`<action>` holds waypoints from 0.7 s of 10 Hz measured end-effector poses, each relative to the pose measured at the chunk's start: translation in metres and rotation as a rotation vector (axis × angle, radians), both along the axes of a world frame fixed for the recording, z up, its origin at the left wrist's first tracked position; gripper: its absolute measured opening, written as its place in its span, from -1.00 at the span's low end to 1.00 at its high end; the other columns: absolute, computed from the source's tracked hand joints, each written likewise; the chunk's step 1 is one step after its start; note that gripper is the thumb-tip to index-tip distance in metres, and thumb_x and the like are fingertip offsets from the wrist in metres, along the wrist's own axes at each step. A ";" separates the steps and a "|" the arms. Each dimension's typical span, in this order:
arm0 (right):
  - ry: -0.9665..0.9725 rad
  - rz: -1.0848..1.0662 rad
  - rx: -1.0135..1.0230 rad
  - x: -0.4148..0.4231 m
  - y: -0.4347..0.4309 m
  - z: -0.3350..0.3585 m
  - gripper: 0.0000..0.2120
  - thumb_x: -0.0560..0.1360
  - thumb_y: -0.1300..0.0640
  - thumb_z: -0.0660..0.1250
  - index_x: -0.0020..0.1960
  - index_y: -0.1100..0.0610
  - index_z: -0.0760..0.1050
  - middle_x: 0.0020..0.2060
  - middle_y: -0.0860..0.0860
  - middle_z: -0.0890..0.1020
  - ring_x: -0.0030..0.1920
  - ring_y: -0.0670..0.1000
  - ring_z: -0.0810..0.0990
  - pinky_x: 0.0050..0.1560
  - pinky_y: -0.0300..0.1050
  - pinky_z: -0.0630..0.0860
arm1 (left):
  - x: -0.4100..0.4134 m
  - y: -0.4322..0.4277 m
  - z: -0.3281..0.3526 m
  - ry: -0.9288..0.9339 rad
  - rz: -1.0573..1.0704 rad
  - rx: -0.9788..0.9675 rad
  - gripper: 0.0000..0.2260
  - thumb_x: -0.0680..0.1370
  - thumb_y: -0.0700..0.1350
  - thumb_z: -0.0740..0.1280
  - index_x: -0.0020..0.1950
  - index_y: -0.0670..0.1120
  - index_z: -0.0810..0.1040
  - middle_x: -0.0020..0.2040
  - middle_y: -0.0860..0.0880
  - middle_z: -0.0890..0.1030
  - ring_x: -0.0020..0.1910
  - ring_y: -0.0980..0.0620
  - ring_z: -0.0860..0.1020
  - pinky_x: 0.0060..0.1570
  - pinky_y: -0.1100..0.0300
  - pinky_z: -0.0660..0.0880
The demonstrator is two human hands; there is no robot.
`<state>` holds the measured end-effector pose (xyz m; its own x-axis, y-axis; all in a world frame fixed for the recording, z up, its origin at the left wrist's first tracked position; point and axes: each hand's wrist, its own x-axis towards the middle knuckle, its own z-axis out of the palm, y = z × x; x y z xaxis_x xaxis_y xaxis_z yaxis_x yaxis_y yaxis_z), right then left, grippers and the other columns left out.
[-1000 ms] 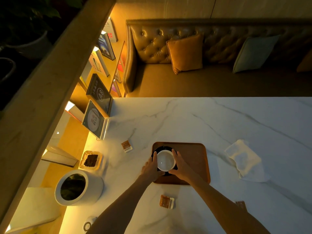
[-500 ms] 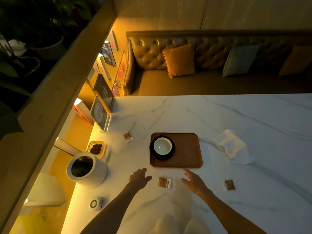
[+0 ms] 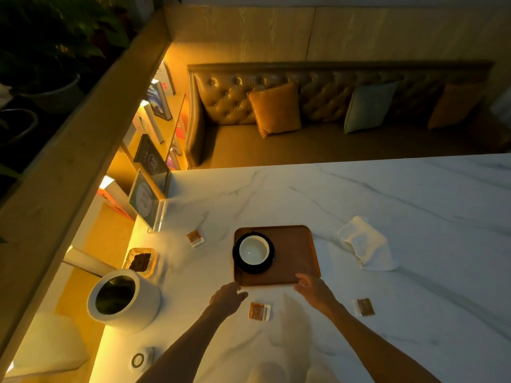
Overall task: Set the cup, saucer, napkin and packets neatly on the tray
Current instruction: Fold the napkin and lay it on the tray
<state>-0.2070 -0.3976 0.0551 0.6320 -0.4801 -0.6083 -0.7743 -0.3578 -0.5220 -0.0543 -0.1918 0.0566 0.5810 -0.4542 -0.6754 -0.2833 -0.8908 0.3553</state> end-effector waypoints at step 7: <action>-0.035 -0.270 -0.178 -0.080 -0.237 -0.075 -0.74 0.57 0.07 0.22 0.21 0.09 0.55 0.27 0.13 0.48 0.28 0.10 0.48 0.31 -0.01 0.43 | -0.068 -0.374 -0.051 -0.342 -1.064 0.056 -0.70 0.63 -0.16 0.13 0.32 -0.16 0.47 0.49 -0.20 0.24 0.45 -0.21 0.26 0.32 -0.11 0.36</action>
